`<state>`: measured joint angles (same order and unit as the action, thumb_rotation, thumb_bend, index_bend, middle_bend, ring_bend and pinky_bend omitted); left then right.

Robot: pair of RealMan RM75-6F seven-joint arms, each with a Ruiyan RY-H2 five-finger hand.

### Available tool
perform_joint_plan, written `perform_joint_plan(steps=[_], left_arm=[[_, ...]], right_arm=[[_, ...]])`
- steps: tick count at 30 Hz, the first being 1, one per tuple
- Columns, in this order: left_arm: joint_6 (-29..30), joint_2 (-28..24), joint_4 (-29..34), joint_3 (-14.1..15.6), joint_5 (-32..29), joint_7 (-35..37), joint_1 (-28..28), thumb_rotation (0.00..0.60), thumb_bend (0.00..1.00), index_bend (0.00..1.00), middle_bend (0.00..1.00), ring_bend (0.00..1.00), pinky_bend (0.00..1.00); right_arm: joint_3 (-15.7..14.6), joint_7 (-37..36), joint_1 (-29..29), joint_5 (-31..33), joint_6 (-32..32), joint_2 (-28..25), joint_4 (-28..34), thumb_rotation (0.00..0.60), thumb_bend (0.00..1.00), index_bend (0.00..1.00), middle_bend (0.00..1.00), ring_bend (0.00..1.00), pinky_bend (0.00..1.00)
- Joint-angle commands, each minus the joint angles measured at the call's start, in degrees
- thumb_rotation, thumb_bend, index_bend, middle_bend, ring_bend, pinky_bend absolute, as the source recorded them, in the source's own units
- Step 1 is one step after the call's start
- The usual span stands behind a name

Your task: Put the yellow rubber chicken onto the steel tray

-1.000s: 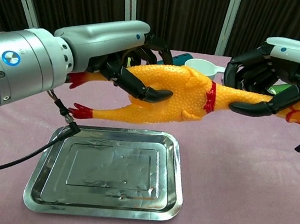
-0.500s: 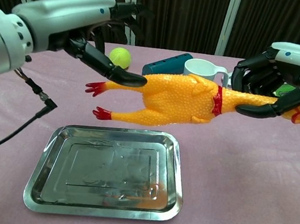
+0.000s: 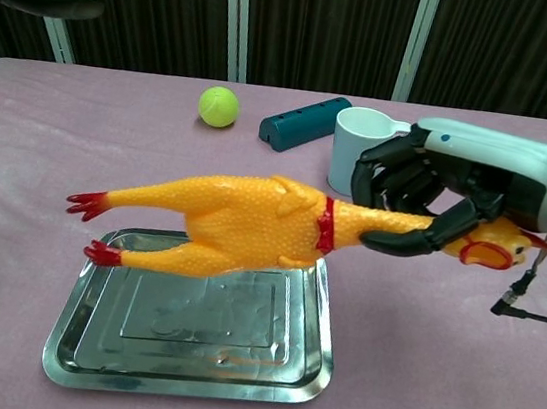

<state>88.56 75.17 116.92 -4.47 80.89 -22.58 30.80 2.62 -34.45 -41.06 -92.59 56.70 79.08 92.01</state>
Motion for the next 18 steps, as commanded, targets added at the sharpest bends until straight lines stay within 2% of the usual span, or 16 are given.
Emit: perform_joint_plan(steps=[1,11,18], left_arm=[[1.0,-2.0,-0.9,0.0,0.7,2.1,-1.8,0.542,0.00,0.00,0.16,0.16,0.34],[0.3,-4.9,-4.8,-0.5,-0.4,7.5,-5.2,0.541,0.00,0.00,0.15,0.16,0.34],[-1.6,-5.3,-5.9,-1.5,-1.9,9.0,-6.0,0.541,0.00,0.00,0.14,0.14,0.34]], right_arm=[[0.7,0.5,-1.4,0.9,-1.7,2.8,-1.4,0.600,0.82,1.00,0.79,0.76,0.88],[2.2,6.6,-4.2,5.6,-6.5,13.1,-7.3,0.600,0.82,1.00,0.79,0.76,0.88],[3.6,8.1,-5.6,8.3,-8.5,17.0,-9.9,0.600,0.82,0.99,0.79,0.74,0.88]])
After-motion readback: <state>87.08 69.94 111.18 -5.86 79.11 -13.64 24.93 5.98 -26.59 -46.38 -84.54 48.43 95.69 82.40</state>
